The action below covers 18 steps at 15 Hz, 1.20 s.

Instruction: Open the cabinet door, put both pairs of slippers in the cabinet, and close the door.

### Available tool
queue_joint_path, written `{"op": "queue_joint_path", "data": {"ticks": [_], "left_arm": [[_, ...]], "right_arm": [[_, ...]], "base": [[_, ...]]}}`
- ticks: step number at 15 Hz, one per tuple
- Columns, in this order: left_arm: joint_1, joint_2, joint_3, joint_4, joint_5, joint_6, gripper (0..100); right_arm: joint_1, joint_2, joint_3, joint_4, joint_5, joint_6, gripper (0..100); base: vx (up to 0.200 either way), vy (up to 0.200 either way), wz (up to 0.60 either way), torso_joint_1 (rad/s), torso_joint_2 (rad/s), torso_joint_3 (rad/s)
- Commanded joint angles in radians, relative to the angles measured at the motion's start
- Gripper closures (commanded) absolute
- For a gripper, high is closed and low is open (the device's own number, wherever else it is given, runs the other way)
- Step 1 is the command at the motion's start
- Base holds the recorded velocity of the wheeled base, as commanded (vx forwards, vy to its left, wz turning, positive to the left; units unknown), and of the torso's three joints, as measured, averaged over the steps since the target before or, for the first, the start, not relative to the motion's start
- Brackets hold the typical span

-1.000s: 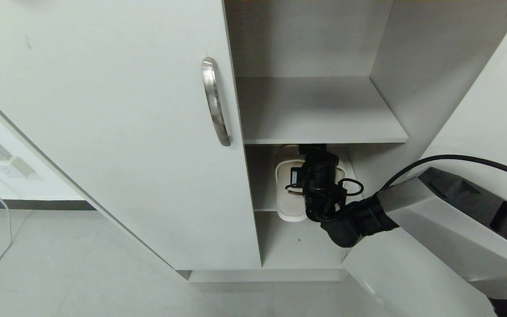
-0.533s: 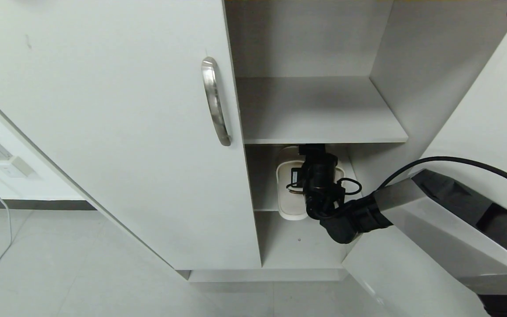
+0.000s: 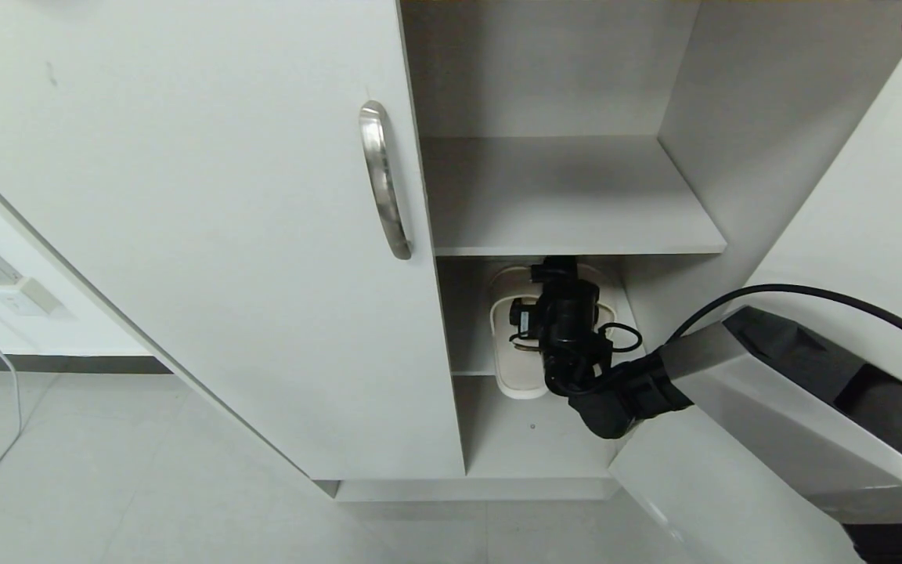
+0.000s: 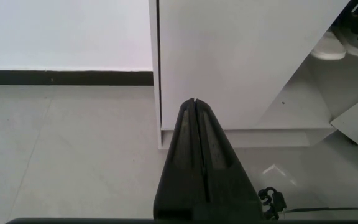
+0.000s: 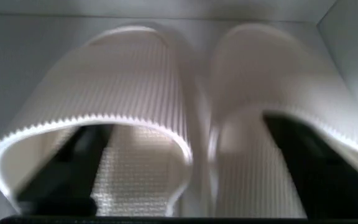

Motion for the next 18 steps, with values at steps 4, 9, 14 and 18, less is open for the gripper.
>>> {"op": "queue_joint_path", "data": {"ticks": [4,9,14,18], "left_arm": [[-0.001,0.001,0.000,-0.001,0.000,-0.001,100],[-0.001,0.001,0.000,-0.001,0.000,-0.001,100],[-0.001,0.001,0.000,-0.001,0.000,-0.001,100],[-0.001,0.001,0.000,-0.001,0.000,-0.001,100]], "right_arm": [[0.022,-0.085,0.132,-0.045,-0.004,-0.005,0],[0.121,-0.263,0.437,-0.185,-0.010,-0.003,0],[0.230,-0.429,0.762,-0.315,-0.006,0.000,0],[0.244,-0.424,0.765,-0.315,-0.006,0.001,0]], "base": [[0.000,0.000,0.00,0.000,0.00,0.000],[0.000,0.000,0.00,0.000,0.00,0.000],[-0.080,0.000,0.00,0.001,0.00,0.001],[-0.200,0.000,0.00,0.005,0.00,-0.001]]}}
